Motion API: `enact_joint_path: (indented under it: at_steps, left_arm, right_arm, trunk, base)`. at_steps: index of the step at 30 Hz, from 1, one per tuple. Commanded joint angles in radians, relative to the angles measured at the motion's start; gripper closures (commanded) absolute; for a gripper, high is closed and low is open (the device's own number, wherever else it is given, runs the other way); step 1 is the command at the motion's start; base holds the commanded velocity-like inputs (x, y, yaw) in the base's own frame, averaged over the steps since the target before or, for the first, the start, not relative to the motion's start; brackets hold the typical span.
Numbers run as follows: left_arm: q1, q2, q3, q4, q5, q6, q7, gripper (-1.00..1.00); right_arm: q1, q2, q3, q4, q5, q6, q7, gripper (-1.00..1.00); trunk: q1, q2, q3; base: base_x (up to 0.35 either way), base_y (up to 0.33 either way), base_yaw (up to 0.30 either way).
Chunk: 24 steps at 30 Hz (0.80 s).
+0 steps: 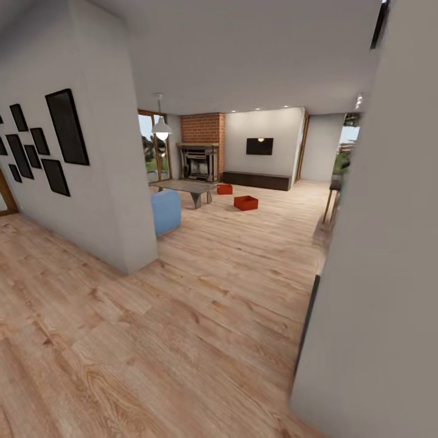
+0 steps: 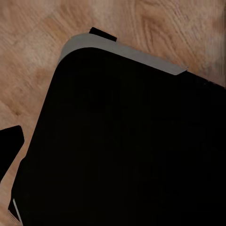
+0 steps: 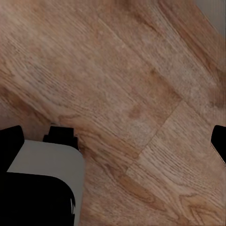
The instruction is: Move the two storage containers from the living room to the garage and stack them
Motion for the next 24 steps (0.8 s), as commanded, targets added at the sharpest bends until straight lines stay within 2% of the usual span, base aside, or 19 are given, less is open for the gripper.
enact_joint_path:
  at_steps: [1, 15, 24]
  left_arm:
    - [0.000, 0.000, 0.002, 0.000, 0.003, -0.002, 0.000, -1.00]
    - [0.000, 0.000, 0.002, 0.001, 0.003, -0.002, 0.000, -1.00]
    - [0.000, 0.000, 0.002, 0.001, 0.003, -0.002, 0.000, -1.00]
  right_arm:
    - [-0.001, 0.001, 0.008, 0.003, -0.008, -0.006, 0.000, -1.00]
    - [-0.001, 0.008, 0.008, 0.003, -0.009, 0.001, -0.001, -1.00]
    - [-0.001, 0.003, 0.007, 0.003, -0.011, -0.004, -0.001, -1.00]
  trunk:
    - [0.001, 0.000, -0.001]
    - [0.001, 0.000, -0.001]
    - [0.001, 0.000, -0.001]
  base:
    - [0.322, 0.000, 0.000]
    - [0.322, 0.000, 0.008]
    - [0.322, 0.000, 0.247]
